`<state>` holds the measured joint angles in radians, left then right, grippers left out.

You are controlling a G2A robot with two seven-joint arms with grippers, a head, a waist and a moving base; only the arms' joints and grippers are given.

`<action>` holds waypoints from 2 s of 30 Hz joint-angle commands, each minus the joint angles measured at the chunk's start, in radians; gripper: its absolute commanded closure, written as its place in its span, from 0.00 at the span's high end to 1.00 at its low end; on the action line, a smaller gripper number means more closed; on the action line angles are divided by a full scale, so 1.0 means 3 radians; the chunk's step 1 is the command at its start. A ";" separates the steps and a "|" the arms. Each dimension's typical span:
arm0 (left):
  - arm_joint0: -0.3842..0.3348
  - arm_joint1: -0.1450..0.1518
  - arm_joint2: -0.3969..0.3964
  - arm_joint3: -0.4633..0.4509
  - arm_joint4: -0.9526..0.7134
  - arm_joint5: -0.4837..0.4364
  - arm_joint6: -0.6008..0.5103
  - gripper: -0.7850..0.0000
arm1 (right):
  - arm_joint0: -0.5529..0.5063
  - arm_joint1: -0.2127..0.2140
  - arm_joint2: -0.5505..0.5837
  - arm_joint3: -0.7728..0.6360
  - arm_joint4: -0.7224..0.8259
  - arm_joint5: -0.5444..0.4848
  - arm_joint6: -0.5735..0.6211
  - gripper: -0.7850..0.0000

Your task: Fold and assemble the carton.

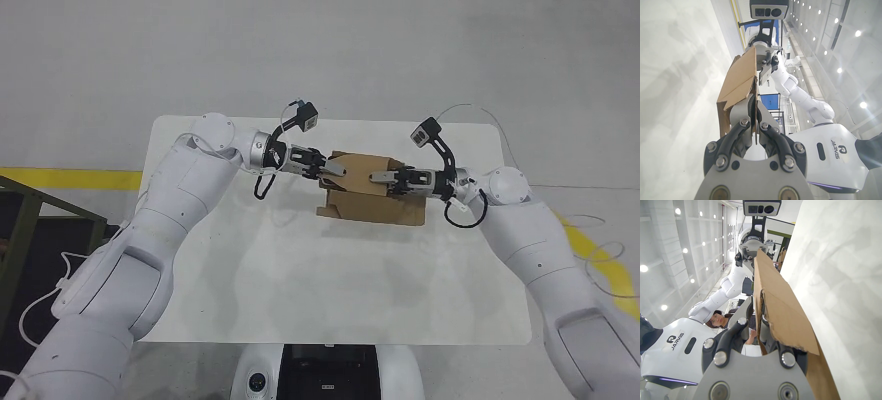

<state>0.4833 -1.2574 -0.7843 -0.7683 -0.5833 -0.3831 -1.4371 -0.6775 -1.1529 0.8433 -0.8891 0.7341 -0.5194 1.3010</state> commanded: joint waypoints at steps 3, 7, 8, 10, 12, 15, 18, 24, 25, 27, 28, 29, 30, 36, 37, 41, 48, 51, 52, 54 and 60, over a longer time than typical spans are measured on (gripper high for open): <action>0.0010 0.0006 -0.0005 -0.0032 -0.0016 0.0004 -0.0004 0.48 | 0.0001 -0.0001 -0.0020 0.0003 -0.0023 -0.0004 -0.0004 0.00; 0.0030 0.0024 -0.0028 -0.0104 -0.0036 0.0013 -0.0013 1.00 | 0.0002 0.0001 -0.0026 0.0012 -0.0023 -0.0015 -0.0015 0.00; 0.0038 0.0030 -0.0038 -0.0122 -0.0052 0.0018 -0.0018 1.00 | 0.0004 0.0003 -0.0028 0.0018 -0.0033 -0.0018 -0.0018 0.00; 0.0054 0.0043 -0.0062 -0.0152 -0.0084 0.0028 -0.0028 1.00 | 0.0011 0.0006 -0.0032 0.0037 -0.0058 -0.0023 -0.0023 0.00; 0.0075 0.0055 -0.0093 -0.0185 -0.0142 0.0038 -0.0038 1.00 | 0.0018 0.0007 -0.0037 0.0049 -0.0073 -0.0028 -0.0029 0.00; 0.0102 0.0072 -0.0137 -0.0252 -0.0218 0.0065 -0.0065 1.00 | 0.0029 0.0008 -0.0049 0.0067 -0.0105 -0.0039 -0.0039 0.00; 0.0136 0.0090 -0.0178 -0.0328 -0.0288 0.0093 -0.0093 1.00 | 0.0034 0.0006 -0.0062 0.0082 -0.0123 -0.0055 -0.0056 0.00; 0.0193 0.0114 -0.0248 -0.0420 -0.0405 0.0145 -0.0145 1.00 | 0.0038 -0.0001 -0.0081 0.0123 -0.0141 -0.0092 -0.0093 0.00; 0.0198 0.0115 -0.0256 -0.0433 -0.0420 0.0150 -0.0150 1.00 | 0.0038 -0.0003 -0.0085 0.0126 -0.0142 -0.0097 -0.0098 0.00; 0.0206 0.0115 -0.0266 -0.0459 -0.0452 0.0164 -0.0164 1.00 | 0.0039 -0.0007 -0.0091 0.0130 -0.0146 -0.0107 -0.0107 0.00; 0.0206 0.0114 -0.0268 -0.0473 -0.0459 0.0165 -0.0165 1.00 | 0.0039 -0.0009 -0.0094 0.0132 -0.0148 -0.0112 -0.0113 0.00; 0.0207 0.0111 -0.0268 -0.0484 -0.0468 0.0165 -0.0165 1.00 | 0.0039 -0.0011 -0.0098 0.0135 -0.0153 -0.0117 -0.0117 0.00; 0.0207 0.0108 -0.0266 -0.0492 -0.0476 0.0165 -0.0165 1.00 | 0.0038 -0.0014 -0.0101 0.0136 -0.0151 -0.0121 -0.0122 0.00; 0.0178 0.0066 -0.0204 -0.0486 -0.0478 0.0158 -0.0158 1.00 | 0.0051 -0.0033 -0.0125 0.0118 -0.0174 -0.0138 -0.0139 0.00; 0.0169 0.0057 -0.0190 -0.0479 -0.0475 0.0155 -0.0155 1.00 | 0.0054 -0.0036 -0.0131 0.0115 -0.0181 -0.0139 -0.0140 0.00; 0.0124 0.0021 -0.0138 -0.0441 -0.0449 0.0132 -0.0132 1.00 | 0.0061 -0.0051 -0.0147 0.0119 -0.0186 -0.0142 -0.0143 0.00; 0.0051 -0.0019 -0.0047 -0.0384 -0.0253 0.0061 -0.0061 1.00 | 0.0067 -0.0069 -0.0159 0.0134 -0.0184 -0.0145 -0.0146 0.00; 0.0035 -0.0034 -0.0013 -0.0361 -0.0190 0.0034 -0.0034 1.00 | 0.0066 -0.0074 -0.0158 0.0139 -0.0180 -0.0144 -0.0145 0.00; 0.0030 -0.0040 -0.0003 -0.0351 -0.0180 0.0028 -0.0028 1.00 | 0.0065 -0.0075 -0.0157 0.0139 -0.0180 -0.0143 -0.0144 0.00; 0.0019 -0.0052 0.0014 -0.0328 -0.0176 0.0022 -0.0022 1.00 | 0.0064 -0.0077 -0.0155 0.0137 -0.0182 -0.0143 -0.0144 0.00; -0.0002 -0.0065 0.0006 -0.0290 -0.0204 0.0012 -0.0011 1.00 | 0.0065 -0.0067 -0.0113 0.0155 -0.0192 -0.0147 -0.0148 0.00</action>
<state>0.4830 -1.2780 -0.7791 -0.8575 -0.6428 -0.3791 -1.4410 -0.6576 -1.1739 0.8066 -0.8437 0.6763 -0.5632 1.2569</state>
